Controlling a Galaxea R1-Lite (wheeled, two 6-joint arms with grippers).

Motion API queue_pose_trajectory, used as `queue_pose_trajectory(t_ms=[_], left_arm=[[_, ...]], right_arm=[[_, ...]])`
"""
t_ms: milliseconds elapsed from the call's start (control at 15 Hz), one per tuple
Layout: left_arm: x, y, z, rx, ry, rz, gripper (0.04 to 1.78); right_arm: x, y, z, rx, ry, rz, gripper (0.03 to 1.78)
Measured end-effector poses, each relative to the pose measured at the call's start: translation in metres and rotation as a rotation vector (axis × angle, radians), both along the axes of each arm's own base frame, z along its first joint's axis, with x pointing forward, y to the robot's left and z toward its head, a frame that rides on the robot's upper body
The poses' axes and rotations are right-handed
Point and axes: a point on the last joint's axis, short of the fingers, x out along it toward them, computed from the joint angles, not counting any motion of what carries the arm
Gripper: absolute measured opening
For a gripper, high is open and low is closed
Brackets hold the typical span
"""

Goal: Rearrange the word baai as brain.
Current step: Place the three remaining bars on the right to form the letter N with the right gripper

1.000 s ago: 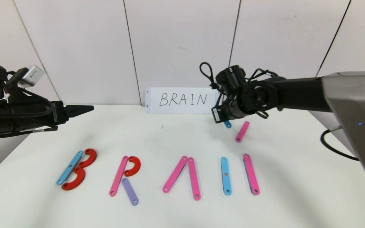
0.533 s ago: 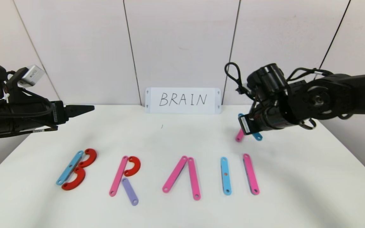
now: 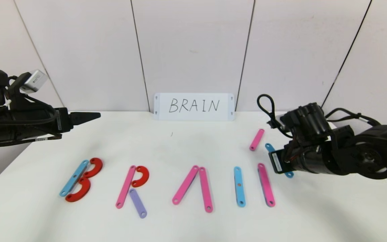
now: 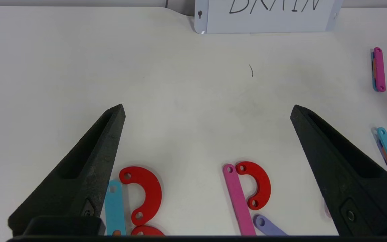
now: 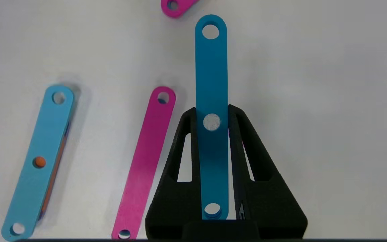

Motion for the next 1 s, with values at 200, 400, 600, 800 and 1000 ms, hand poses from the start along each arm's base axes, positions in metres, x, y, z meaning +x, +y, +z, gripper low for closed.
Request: queue_pose_trajectory(t_ms=[200, 400, 600, 800, 1000], left_arm=[[0.000, 0.000, -0.001, -0.001, 0.003, 0.000, 1.73], [0.000, 0.000, -0.001, 0.000, 0.003, -0.001, 1.73], [0.000, 0.000, -0.002, 0.001, 0.004, -0.001, 1.73], [0.000, 0.000, -0.002, 0.001, 0.005, -0.001, 1.73], [0.000, 0.000, -0.002, 0.001, 0.005, -0.001, 1.73]], right_arm=[[-0.018, -0.007, -0.022, 0.016, 0.041, 0.041, 0.29], [-0.037, -0.014, -0.034, 0.055, 0.081, 0.108, 0.29], [-0.041, -0.018, -0.036, 0.056, 0.091, 0.106, 0.29], [-0.039, -0.024, -0.035, 0.050, 0.086, 0.091, 0.29], [-0.035, -0.029, -0.032, 0.040, 0.072, 0.085, 0.29]])
